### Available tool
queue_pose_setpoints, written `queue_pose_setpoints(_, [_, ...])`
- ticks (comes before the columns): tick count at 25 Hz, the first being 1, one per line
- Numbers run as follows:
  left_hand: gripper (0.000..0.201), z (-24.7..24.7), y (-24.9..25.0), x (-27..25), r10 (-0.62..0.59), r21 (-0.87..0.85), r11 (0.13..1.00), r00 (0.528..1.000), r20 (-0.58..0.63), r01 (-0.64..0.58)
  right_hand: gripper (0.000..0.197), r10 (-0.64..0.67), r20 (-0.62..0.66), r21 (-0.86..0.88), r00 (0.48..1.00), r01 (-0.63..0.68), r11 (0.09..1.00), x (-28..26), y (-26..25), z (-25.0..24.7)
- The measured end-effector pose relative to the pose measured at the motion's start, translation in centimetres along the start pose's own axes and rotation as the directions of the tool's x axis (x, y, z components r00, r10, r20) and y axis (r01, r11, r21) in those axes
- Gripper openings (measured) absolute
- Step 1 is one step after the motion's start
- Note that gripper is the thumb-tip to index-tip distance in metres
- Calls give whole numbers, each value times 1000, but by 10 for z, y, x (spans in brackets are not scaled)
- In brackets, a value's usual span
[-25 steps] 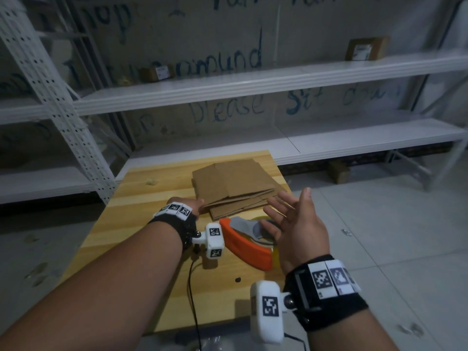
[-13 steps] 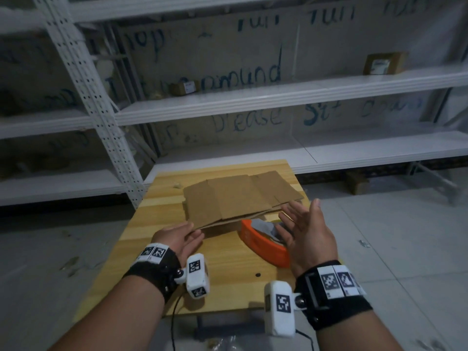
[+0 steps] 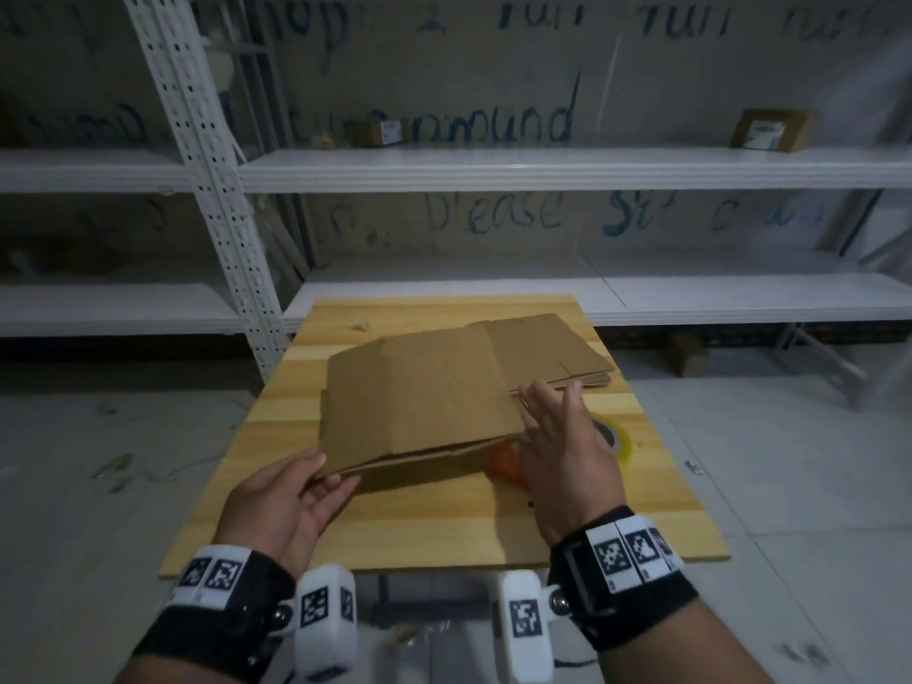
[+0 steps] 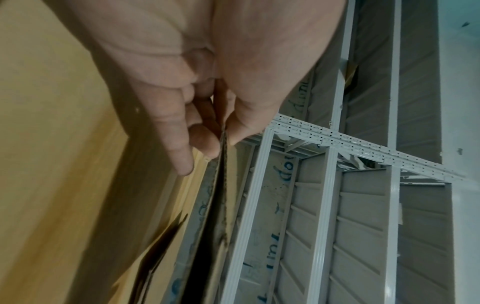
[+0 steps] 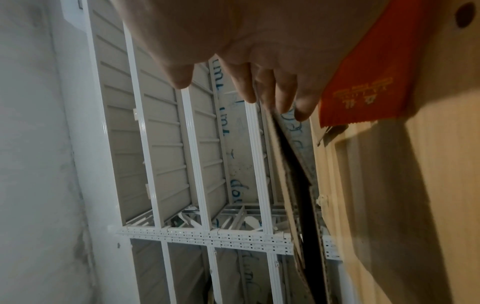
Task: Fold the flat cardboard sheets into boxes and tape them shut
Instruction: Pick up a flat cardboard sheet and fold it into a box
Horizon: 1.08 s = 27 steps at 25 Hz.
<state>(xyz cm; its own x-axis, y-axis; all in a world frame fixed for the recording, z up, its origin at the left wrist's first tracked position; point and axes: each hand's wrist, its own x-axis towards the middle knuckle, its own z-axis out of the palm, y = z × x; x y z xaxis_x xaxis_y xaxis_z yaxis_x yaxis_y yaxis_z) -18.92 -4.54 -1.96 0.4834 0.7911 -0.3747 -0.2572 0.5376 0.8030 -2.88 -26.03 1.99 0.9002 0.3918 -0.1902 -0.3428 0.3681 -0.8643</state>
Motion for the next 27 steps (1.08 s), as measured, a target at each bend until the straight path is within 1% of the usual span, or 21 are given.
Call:
queue_pose_setpoints(2, [8, -3, 8, 3, 28, 13, 1000, 999, 19, -28, 73, 13, 25, -30, 1000, -13, 999, 3, 3, 5])
queue_pose_setpoints(3, [9, -7, 10, 5, 34, 25, 999, 999, 26, -35, 70, 21, 37, -29, 999, -20, 999, 5, 3, 5])
queue_pose_setpoints(4, [14, -11, 11, 7, 26, 37, 999, 999, 30, -27, 63, 15, 32, -43, 999, -13, 999, 8, 6, 7])
queue_pose_setpoints(6, [22, -19, 10, 9, -12, 84, 996, 997, 73, 6, 32, -14, 31, -128, 999, 18, 992, 12, 11, 11])
queue_pose_setpoints(7, [25, -20, 9, 9, -32, 115, 993, 993, 113, 19, 25, -24, 30, -167, 999, 29, 986, 14, 14, 11])
queue_pose_setpoints(9, [38, -19, 8, 10, -69, 157, 987, 980, 186, 40, 17, -31, 17, -159, 999, 33, 987, 17, 22, 10])
queue_pose_setpoints(10, [44, -18, 8, 11, -84, 164, 985, 974, 209, 50, 22, -30, 7, -165, 1000, 31, 986, 16, 22, 10])
queue_pose_setpoints(12, [50, -15, 8, 12, -81, 181, 983, 968, 236, 39, 42, -16, 4, -181, 1000, 16, 983, 12, 20, 9])
queue_pose_setpoints(13, [48, -14, 8, 13, -66, 187, 982, 971, 228, 23, 49, -13, 6, -203, 1000, 14, 979, 11, 19, 9])
queue_pose_setpoints(14, [43, -12, 8, 13, -45, 191, 982, 976, 212, 4, 52, -11, 25, -219, 1000, 17, 975, 10, 19, 10])
queue_pose_setpoints(15, [39, -10, 9, 13, -21, 191, 981, 980, 200, -18, 53, -3, 55, -238, 999, 16, 971, 7, 17, 13])
queue_pose_setpoints(17, [44, -8, 9, 13, 25, 181, 982, 980, 197, -61, 51, 18, 102, -280, 995, 11, 960, 4, 18, 17])
queue_pose_setpoints(18, [52, -7, 7, 13, 35, 181, 981, 975, 218, -76, 50, 17, 119, -287, 993, 18, 958, 4, 21, 18])
queue_pose_setpoints(19, [52, -6, 7, 13, 38, 181, 980, 968, 248, -85, 48, 13, 142, -290, 990, 29, 957, -1, 20, 21])
queue_pose_setpoints(20, [50, -3, 6, 12, 37, 182, 979, 959, 280, -91, 44, 9, 162, -279, 987, 37, 960, -3, 20, 24])
queue_pose_setpoints(21, [47, -1, 6, 10, 37, 184, 978, 952, 303, -96, 39, -5, 151, -289, 989, 49, 956, -6, 21, 29])
queue_pose_setpoints(22, [44, 1, 6, 10, 39, 183, 978, 949, 313, -101, 38, -20, 142, -334, 990, 67, 940, -7, 21, 29])
queue_pose_setpoints(24, [41, 4, 4, 10, 39, 189, 977, 950, 311, -102, 55, -25, 183, -440, 983, 105, 892, -3, 32, 29])
queue_pose_setpoints(25, [43, 3, 3, 11, 23, 200, 976, 949, 314, -90, 57, -21, 192, -465, 981, 110, 878, -3, 36, 30])
queue_pose_setpoints(27, [55, 4, -1, 12, -33, 206, 978, 946, 323, -36, 56, 16, 181, -418, 983, 63, 906, 2, 45, 29])
